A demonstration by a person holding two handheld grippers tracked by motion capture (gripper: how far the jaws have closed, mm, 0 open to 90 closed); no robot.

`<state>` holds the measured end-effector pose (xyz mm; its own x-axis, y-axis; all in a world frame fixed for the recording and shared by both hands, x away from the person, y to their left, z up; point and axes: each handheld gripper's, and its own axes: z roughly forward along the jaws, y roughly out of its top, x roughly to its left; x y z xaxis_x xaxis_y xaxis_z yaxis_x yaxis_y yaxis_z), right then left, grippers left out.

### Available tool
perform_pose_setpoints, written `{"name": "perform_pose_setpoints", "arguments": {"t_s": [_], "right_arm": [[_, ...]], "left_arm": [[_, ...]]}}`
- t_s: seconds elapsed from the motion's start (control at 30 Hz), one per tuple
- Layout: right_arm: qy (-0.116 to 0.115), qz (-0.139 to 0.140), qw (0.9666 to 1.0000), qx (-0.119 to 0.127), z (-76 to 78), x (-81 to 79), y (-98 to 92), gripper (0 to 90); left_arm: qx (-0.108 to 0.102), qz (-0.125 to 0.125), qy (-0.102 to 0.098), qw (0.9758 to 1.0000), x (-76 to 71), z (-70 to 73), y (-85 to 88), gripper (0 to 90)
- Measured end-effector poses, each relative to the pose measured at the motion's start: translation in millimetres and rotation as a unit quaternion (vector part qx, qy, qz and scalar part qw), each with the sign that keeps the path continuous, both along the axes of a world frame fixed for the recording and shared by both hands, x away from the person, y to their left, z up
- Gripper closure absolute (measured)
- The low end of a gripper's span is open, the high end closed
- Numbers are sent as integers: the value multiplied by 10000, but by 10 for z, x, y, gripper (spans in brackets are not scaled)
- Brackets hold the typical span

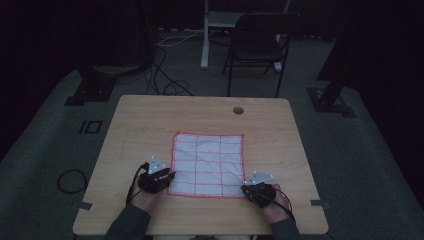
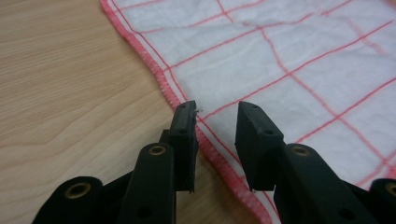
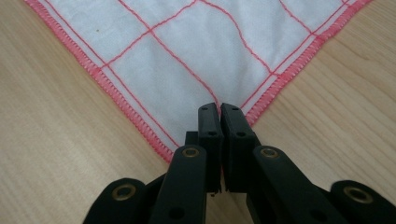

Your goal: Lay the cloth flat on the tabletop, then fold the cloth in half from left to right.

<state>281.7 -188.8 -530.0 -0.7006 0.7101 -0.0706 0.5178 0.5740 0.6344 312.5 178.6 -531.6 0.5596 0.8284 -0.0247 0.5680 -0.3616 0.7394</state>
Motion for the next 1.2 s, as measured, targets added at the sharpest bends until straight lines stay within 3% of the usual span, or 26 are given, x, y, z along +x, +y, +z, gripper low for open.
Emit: {"name": "perform_pose_setpoints", "arguments": {"t_s": [0.1, 0.27, 0.6, 0.63, 0.77, 0.93, 1.2], "right_arm": [[12, -14, 10000, 16, 0, -31, -13, 881], [35, -37, 10000, 56, 0, -72, -49, 881], [86, -28, 9998, 173, 29, -161, -123, 863], [90, -55, 9996, 260, 30, -170, -144, 806], [2, -172, 9987, 474, 47, -155, -192, 718], [-138, -413, 9971, 622, 54, -131, -221, 588], [-278, -663, 9949, 712, 70, -86, -280, 552]], "left_arm": [[285, -87, 59, 9995, -11, -59, -42, 748], [238, -105, 115, 9996, -71, -60, -33, 797], [175, -165, 220, 9995, -225, -52, -37, 794], [152, -139, 199, 9996, -234, -51, -32, 771], [12, -33, -37, 10000, -243, -17, -9, 668], [-64, 45, -196, 9998, -243, 25, -7, 633], [-132, 378, -333, 9986, -179, 75, 37, 608]]}}
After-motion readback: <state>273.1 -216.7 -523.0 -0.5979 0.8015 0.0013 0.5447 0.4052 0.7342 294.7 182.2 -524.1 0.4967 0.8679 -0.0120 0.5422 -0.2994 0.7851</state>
